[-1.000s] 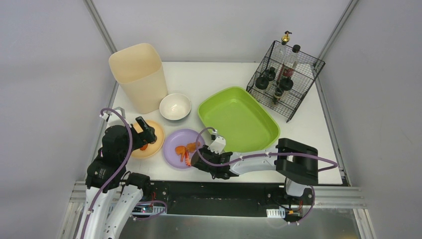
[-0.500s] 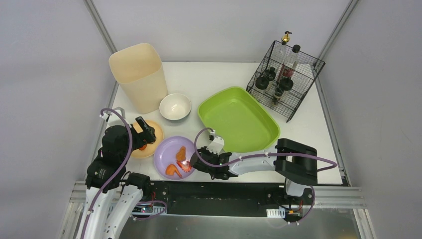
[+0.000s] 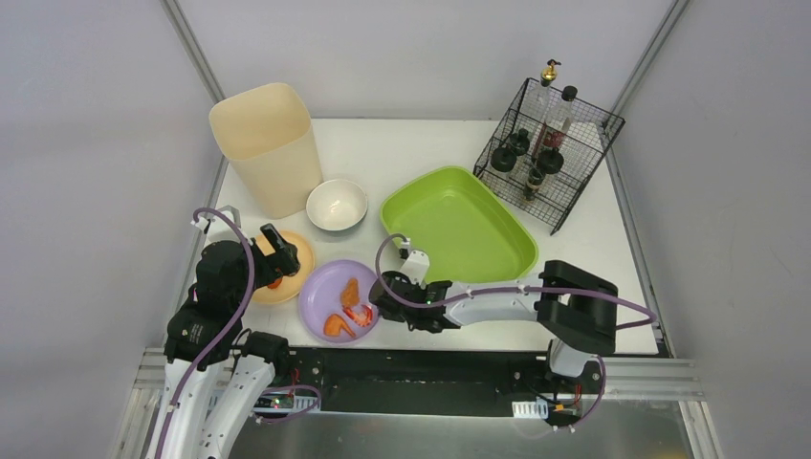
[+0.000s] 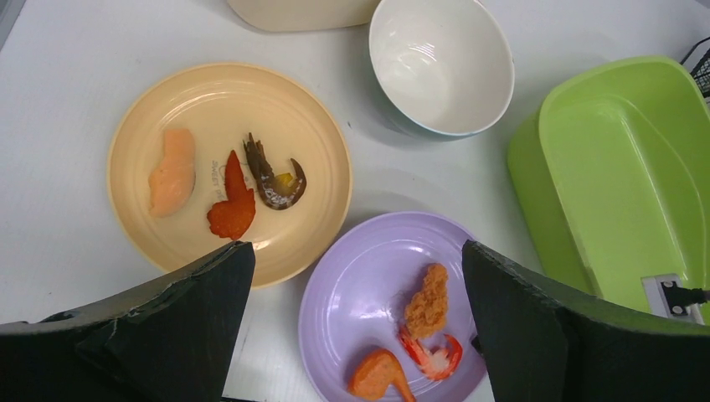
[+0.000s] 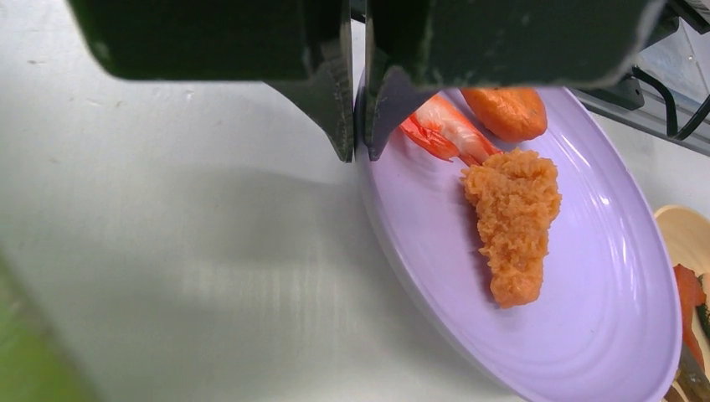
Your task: Clear the kitchen counter
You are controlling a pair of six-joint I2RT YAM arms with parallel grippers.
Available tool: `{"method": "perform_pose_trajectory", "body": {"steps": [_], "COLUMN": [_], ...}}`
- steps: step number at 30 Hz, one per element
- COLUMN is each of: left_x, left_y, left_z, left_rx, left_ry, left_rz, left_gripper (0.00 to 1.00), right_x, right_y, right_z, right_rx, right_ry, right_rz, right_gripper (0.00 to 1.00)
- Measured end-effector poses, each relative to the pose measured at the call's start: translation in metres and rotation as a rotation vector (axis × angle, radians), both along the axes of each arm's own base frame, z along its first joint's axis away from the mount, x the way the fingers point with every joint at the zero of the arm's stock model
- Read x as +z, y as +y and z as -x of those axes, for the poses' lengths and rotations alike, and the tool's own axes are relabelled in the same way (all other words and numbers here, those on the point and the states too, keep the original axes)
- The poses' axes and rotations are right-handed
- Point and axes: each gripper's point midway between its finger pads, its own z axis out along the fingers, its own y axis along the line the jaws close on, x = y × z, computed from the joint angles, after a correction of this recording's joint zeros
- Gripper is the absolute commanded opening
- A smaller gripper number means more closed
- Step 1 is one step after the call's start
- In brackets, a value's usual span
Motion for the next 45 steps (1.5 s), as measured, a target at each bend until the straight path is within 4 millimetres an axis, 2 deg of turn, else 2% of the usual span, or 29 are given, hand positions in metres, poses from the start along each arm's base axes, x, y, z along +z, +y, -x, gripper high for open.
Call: {"method": "perform_pose_trajectory", "body": {"steps": [7, 12, 19, 23, 29, 34, 41, 45], "left_x": [0.007, 0.014, 0.024, 0.031, 0.032, 0.032, 0.031, 0.031], "left_y": [0.011, 0.022, 0.043, 0.053, 0.057, 0.057, 0.057, 0.057], "left_z": [0.004, 0.007, 0.022, 0.029, 0.03, 0.03, 0.029, 0.029], "left_rx": [0.066, 0.126, 0.235, 0.291, 0.312, 0.316, 0.315, 0.315], "left_ry": [-0.044, -0.081, -0.13, -0.169, -0.172, -0.171, -0.168, -0.166], "left_rz": [-0.002, -0.008, -0.018, -0.018, -0.023, -0.025, -0.025, -0.026], "left_gripper": [1.0, 0.95, 0.95, 0.95, 0.95, 0.95, 0.95, 0.95], "right_x": [0.016, 0.035, 0.065, 0.093, 0.159, 0.198, 0.237, 0.249], "right_y": [-0.001, -0.002, -0.011, -0.009, 0.001, 0.01, 0.034, 0.047], "right_z": [-0.014, -0.023, -0.048, -0.067, -0.113, -0.146, -0.185, -0.206], "right_rx": [0.044, 0.07, 0.075, 0.087, 0.081, 0.076, 0.088, 0.084], "right_ry": [0.014, 0.023, 0.019, 0.006, -0.064, -0.111, -0.139, -0.143], "right_rz": [0.014, -0.011, -0.022, -0.039, -0.114, -0.132, -0.149, -0.175], "right_gripper": [0.0, 0.0, 0.0, 0.0, 0.0, 0.0, 0.0, 0.0]}}
